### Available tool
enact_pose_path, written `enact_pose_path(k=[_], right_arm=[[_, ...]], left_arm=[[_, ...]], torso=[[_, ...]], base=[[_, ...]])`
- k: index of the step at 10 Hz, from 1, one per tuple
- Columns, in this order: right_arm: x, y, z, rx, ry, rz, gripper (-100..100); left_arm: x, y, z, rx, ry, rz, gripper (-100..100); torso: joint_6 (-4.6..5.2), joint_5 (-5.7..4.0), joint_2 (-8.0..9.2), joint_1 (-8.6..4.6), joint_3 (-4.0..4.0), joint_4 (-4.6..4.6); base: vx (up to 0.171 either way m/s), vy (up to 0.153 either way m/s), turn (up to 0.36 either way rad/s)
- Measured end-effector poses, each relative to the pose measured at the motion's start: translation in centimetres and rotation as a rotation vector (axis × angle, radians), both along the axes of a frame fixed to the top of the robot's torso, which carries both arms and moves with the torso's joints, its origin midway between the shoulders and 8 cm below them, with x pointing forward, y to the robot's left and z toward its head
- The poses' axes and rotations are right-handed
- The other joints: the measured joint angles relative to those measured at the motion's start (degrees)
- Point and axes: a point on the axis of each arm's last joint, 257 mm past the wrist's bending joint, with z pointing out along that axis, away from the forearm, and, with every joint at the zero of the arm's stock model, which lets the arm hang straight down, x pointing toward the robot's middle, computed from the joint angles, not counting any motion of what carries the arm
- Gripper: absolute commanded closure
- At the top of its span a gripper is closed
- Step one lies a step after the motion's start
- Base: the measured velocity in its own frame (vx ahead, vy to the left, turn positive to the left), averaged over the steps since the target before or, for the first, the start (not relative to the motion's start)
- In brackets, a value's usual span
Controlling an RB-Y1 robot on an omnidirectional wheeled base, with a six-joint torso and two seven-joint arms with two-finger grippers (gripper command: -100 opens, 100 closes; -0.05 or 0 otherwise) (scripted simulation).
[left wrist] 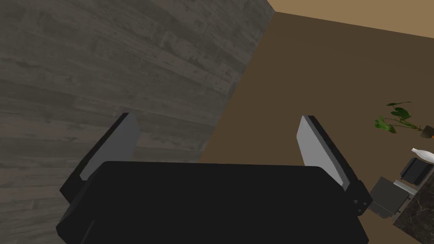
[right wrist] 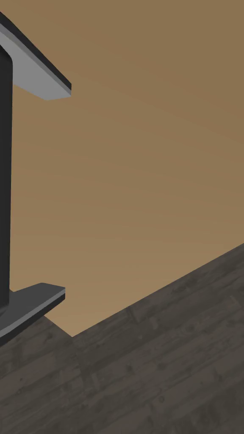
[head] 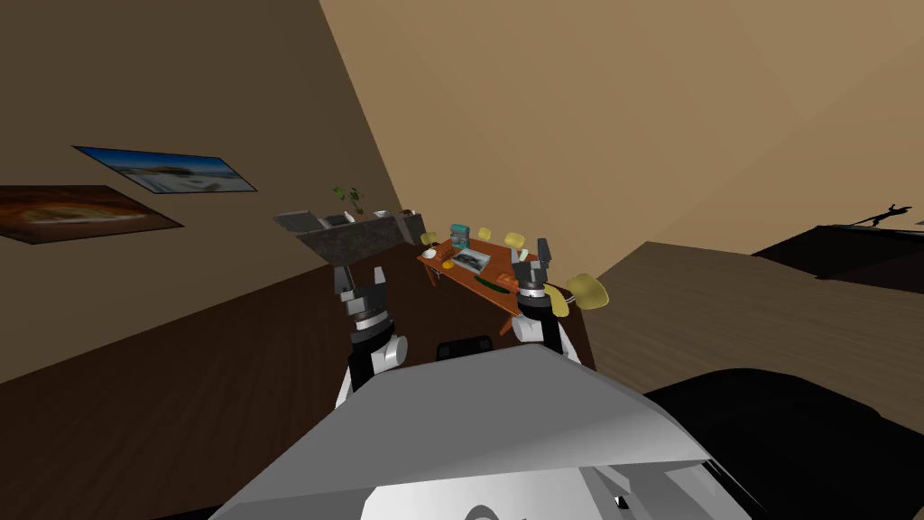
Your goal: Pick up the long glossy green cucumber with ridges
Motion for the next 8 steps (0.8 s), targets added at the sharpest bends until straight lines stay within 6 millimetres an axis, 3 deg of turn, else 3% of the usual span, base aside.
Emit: enact_pose_path(k=[4,8], right_arm=[[0.8,1.3,-0.9,-0.018,0.028,0.093,-100],[2.4,3.8,-3.7,-0.011,0.108,0.228,-100]], left_arm=[[0.0,0.0,0.0,0.000,0.000,0.000,0],[0.0,0.0,0.0,0.000,0.000,0.000,0]], torso=[[-0.01,0.12,0.44,0.55,0.25,0.10],[-0.02,0.20,0.56,0.87,0.33,0.13]], base=[[-0.120,0.135,-0.007],[-0.142,0.218,0.033]])
